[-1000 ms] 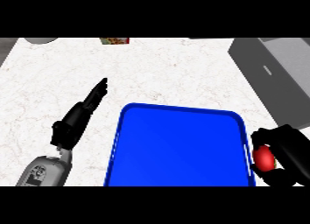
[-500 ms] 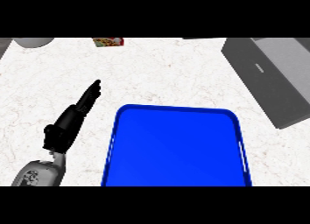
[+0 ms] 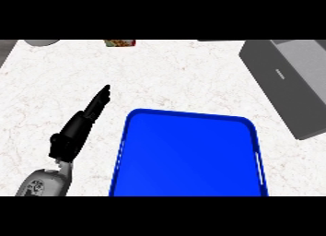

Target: Pick the tomato from the tray and place it in the cardboard box

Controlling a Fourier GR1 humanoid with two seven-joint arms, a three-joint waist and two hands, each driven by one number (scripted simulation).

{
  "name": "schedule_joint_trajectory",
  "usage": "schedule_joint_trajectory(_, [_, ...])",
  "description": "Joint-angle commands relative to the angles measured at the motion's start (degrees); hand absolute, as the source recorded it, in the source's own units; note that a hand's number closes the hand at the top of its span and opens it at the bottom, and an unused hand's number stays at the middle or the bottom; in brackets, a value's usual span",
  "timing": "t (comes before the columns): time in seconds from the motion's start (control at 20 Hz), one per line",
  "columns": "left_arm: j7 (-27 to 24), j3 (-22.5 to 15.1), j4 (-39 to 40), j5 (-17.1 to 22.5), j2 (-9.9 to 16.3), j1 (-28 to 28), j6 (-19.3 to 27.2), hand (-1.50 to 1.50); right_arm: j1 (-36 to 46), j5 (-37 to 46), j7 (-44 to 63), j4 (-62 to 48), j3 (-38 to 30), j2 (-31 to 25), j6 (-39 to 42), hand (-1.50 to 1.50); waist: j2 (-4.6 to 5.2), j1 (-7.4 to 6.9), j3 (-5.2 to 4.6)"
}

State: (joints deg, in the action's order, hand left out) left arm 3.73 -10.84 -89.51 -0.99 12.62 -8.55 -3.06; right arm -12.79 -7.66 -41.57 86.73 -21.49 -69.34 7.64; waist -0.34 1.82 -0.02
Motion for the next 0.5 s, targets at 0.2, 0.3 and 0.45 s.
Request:
schedule_joint_trajectory(0.2, [1.2, -0.5, 1.3, -1.4, -2.2, -3.0, -1.4, 0.0, 11.5, 1.2, 8.4, -7.4, -0.3, 0.0, 3.9, 1.5, 0.53, -2.66, 0.02])
schedule_joint_trajectory(0.3, [3.0, -0.9, 1.6, -1.7, -4.0, -4.7, -0.6, 0.0, 14.9, -0.2, 9.9, -10.4, -1.8, -2.0, 6.7, 1.5, 0.52, -2.61, 0.02])
schedule_joint_trajectory(0.45, [-0.4, 1.1, 5.3, -2.1, -3.1, -5.4, -2.2, 0.0, 20.2, 2.2, 8.4, -14.9, 2.1, 0.2, 8.9, 1.5, 0.56, -2.52, 0.02])
